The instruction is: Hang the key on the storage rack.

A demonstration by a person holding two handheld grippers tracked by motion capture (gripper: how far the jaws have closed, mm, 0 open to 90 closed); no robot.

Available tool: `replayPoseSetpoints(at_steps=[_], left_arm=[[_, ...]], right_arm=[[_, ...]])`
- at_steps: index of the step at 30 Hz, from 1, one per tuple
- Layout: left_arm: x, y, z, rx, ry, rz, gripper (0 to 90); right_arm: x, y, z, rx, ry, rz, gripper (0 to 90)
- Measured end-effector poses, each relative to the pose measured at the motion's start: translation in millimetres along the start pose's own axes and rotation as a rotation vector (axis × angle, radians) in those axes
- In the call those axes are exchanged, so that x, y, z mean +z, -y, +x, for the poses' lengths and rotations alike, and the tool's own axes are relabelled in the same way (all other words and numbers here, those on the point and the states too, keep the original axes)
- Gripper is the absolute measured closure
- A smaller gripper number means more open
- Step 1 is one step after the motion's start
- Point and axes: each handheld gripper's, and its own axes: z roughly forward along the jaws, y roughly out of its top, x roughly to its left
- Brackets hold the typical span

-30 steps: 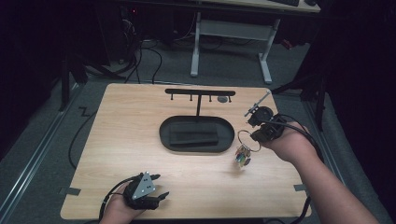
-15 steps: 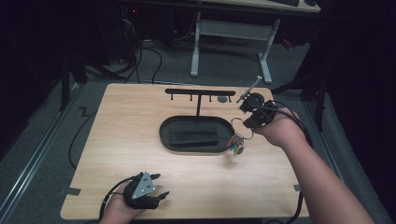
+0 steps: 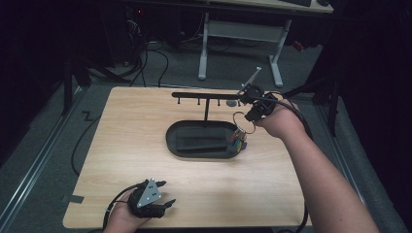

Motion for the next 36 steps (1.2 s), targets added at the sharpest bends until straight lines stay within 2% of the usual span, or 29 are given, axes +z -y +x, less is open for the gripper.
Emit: replayPoseSetpoints(at_steps=[6, 7, 10, 11, 13, 16, 20, 21, 23, 24, 26, 27, 30, 34, 36], left_arm=[[0.3, 0.1, 0.4, 0.004, 0.004, 0.006, 32.7], [0.7, 0.4, 0.3, 0.004, 0.000, 0.001, 32.7], [-0.1, 0.7, 1.3, 0.005, 0.003, 0.007, 32.7], [0.0, 0.9, 1.7, 0.002, 0.003, 0.007, 32.7], [-0.1, 1.1, 2.0, -0.001, 0.004, 0.007, 32.7], [0.3, 1.1, 2.0, 0.004, 0.004, 0.010, 32.7], [0.8, 1.0, 2.1, 0.006, 0.005, 0.012, 32.7], [0.7, 1.0, 2.1, 0.005, 0.005, 0.010, 32.7], [0.6, 1.0, 2.2, 0.005, 0.005, 0.010, 32.7], [0.6, 1.1, 2.3, 0.004, 0.006, 0.010, 32.7], [0.7, 1.2, 2.5, 0.003, 0.006, 0.010, 32.7], [0.8, 1.3, 2.5, 0.003, 0.006, 0.009, 32.7], [1.5, 1.3, 2.2, 0.004, 0.007, 0.009, 32.6], [2.2, 1.5, 1.9, 0.004, 0.009, 0.012, 32.6], [2.3, 1.6, 2.1, 0.005, 0.010, 0.013, 32.6]], right_arm=[[9.8, -12.9, -6.2, 0.008, -0.006, -0.006, 87.6], [13.4, -16.2, -8.0, 0.024, -0.006, -0.003, 87.6], [16.9, -19.1, -10.7, 0.031, -0.002, 0.004, 87.6], [19.0, -20.3, -13.6, 0.021, 0.002, 0.004, 87.6], [22.8, -22.6, -18.2, 0.046, 0.007, 0.016, 87.6], [25.7, -26.1, -25.7, 0.051, 0.015, 0.014, 87.6], [27.9, -28.9, -29.3, 0.056, 0.012, 0.009, 87.5], [30.0, -30.3, -31.2, 0.078, 0.013, 0.010, 87.4], [31.1, -30.5, -32.9, 0.068, 0.015, 0.004, 87.4], [31.9, -31.0, -33.1, 0.089, 0.008, 0.009, 87.4], [33.7, -31.6, -34.9, 0.080, 0.007, 0.005, 87.4], [34.7, -31.9, -34.3, 0.093, 0.004, 0.008, 87.4], [38.9, -34.2, -35.1, 0.071, 0.003, 0.017, 87.3], [41.9, -34.8, -36.1, 0.086, 0.007, 0.031, 87.3], [44.3, -34.9, -38.1, 0.079, 0.008, 0.032, 87.2]])
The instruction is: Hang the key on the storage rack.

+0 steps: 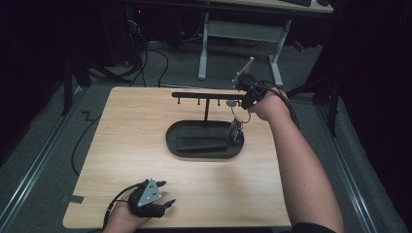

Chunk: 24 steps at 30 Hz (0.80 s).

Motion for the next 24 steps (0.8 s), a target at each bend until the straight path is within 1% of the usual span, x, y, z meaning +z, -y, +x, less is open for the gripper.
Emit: replayPoseSetpoints(at_steps=[2, 4, 6, 7, 9, 11, 12, 14, 15, 17, 18, 22, 23, 24], left_arm=[[0.6, 0.3, -0.1, -0.001, -0.004, -0.005, 32.6], [0.3, 0.1, 0.2, 0.000, 0.001, 0.003, 32.6], [0.5, 0.2, 0.1, 0.000, 0.002, 0.004, 32.6], [0.5, 0.2, 0.1, 0.001, 0.003, 0.004, 32.6], [0.7, 0.3, 0.0, 0.001, 0.004, 0.005, 32.6], [0.9, 0.3, 0.2, 0.002, 0.004, 0.005, 32.5], [1.0, 0.4, 0.3, 0.002, 0.004, 0.005, 32.5], [1.1, 0.5, 0.6, 0.001, 0.003, 0.006, 32.5], [1.0, 0.5, 0.6, 0.001, 0.002, 0.005, 32.5], [1.2, 0.7, 0.7, 0.000, 0.000, 0.001, 32.5], [1.7, 0.8, 0.9, -0.001, 0.001, 0.002, 32.5], [2.4, 0.4, 0.6, 0.001, 0.000, 0.001, 32.4], [2.2, -0.1, 0.3, 0.002, 0.003, 0.006, 32.4], [2.5, -0.1, -0.1, 0.003, 0.001, 0.004, 32.4]], right_arm=[[4.1, -0.3, -0.4, 0.004, 0.001, 0.005, 87.0], [5.2, -0.5, -1.3, 0.011, 0.003, 0.007, 86.9], [5.6, -0.5, -2.9, 0.008, 0.007, -0.001, 86.8], [6.2, -0.6, -4.0, 0.019, 0.011, 0.000, 86.1], [6.8, -0.9, -5.2, 0.011, 0.013, -0.004, 85.3], [8.2, -1.4, -5.1, 0.013, 0.024, -0.012, 82.0], [8.7, -1.6, -4.0, 0.027, 0.034, -0.012, 79.4], [8.9, -2.6, -5.6, 0.016, 0.049, -0.026, 77.0], [7.9, -2.9, -6.1, 0.025, 0.056, -0.039, 74.0], [7.4, -2.7, -6.1, 0.028, 0.058, -0.042, 72.6], [5.0, -2.4, -5.4, 0.036, 0.067, -0.051, 71.2], [1.1, -0.9, -4.4, 0.024, 0.065, -0.063, 68.6], [-0.2, 0.1, -3.6, 0.029, 0.064, -0.068, 67.5], [-1.2, 1.7, -3.3, 0.039, 0.049, -0.079, 65.0]])
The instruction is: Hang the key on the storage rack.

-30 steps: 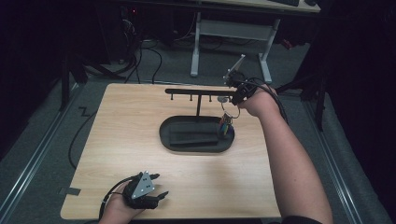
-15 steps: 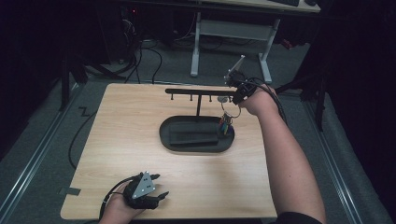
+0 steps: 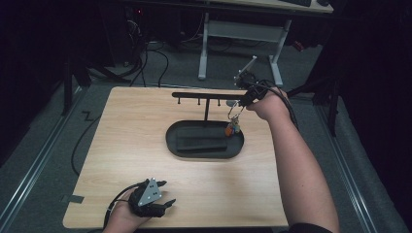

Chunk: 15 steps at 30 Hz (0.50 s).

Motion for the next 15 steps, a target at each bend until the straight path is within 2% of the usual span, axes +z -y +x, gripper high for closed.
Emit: replayPoseSetpoints(at_steps=[1, 2, 7, 11, 13, 15], left_arm=[[0.4, -0.1, -0.4, 0.002, -0.002, -0.001, 32.3], [0.3, -0.5, -0.4, 0.005, 0.003, 0.005, 32.3], [1.4, -1.6, -1.7, 0.008, 0.002, 0.003, 32.2], [1.1, -1.7, -2.5, 0.009, 0.001, 0.006, 32.2], [1.2, -1.5, -2.6, 0.009, 0.002, 0.008, 32.2], [1.4, -1.3, -2.5, 0.007, 0.002, 0.008, 32.2]], right_arm=[[-1.2, 3.0, 0.9, 0.027, -0.035, -0.016, 59.7], [-1.2, 3.0, 0.9, 0.027, -0.035, -0.016, 59.7], [0.5, 16.5, 4.2, 0.068, -0.067, -0.050, 44.2], [1.9, 24.2, 4.4, 0.094, -0.077, -0.068, 39.2], [5.6, 32.5, 1.7, 0.133, -0.095, -0.098, 35.2], [6.5, 35.0, 0.8, 0.138, -0.095, -0.101, 34.5]])
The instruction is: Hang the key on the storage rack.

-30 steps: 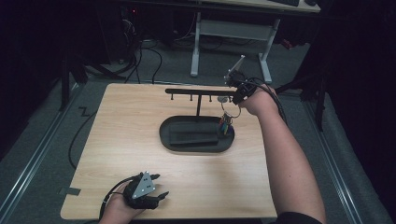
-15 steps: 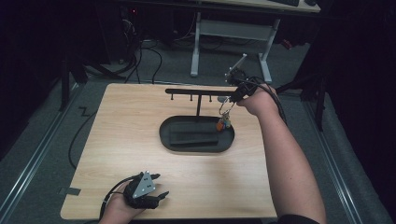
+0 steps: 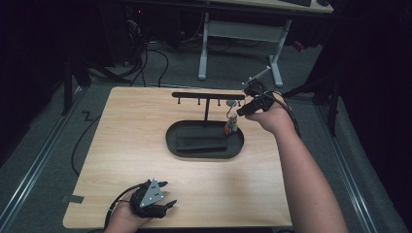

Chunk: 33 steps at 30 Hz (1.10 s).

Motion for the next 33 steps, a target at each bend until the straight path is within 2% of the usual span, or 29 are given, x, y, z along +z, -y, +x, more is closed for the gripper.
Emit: replayPoseSetpoints(at_steps=[1, 5, 9, 12, 19, 20, 26, 29, 33], left_arm=[[0.1, 0.1, 0.1, 0.001, 0.000, 0.001, 32.1], [0.3, 1.0, 0.2, -0.006, -0.003, -0.001, 32.2], [-0.3, 1.7, 1.4, -0.010, 0.001, 0.002, 32.1], [-0.6, 2.2, 2.4, -0.019, 0.003, -0.002, 32.1], [-1.9, 3.7, 5.8, -0.048, 0.004, -0.018, 32.2], [-1.3, 3.6, 5.3, -0.048, 0.006, -0.017, 32.2], [-0.4, 3.3, 4.1, -0.041, 0.009, -0.011, 32.1], [-0.1, 3.5, 3.8, -0.042, 0.010, -0.012, 32.2], [0.0, 4.0, 4.1, -0.047, 0.009, -0.010, 32.1]], right_arm=[[1.4, 5.6, -2.6, 0.019, -0.006, -0.022, 33.5], [4.5, 12.4, -5.5, 0.037, -0.016, -0.024, 35.6], [11.1, 28.8, -8.5, 0.063, -0.044, -0.068, 34.4], [14.8, 35.6, -8.0, 0.064, -0.051, -0.074, 34.3], [32.0, 66.1, -3.8, 0.074, -0.063, -0.118, 35.0], [35.3, 74.8, -2.3, 0.071, -0.059, -0.136, 35.0], [40.9, 98.7, 1.0, 0.083, -0.053, -0.185, 37.0], [44.5, 117.5, 3.7, 0.099, -0.074, -0.222, 37.1], [49.1, 141.4, 9.4, 0.095, -0.054, -0.266, 35.8]])
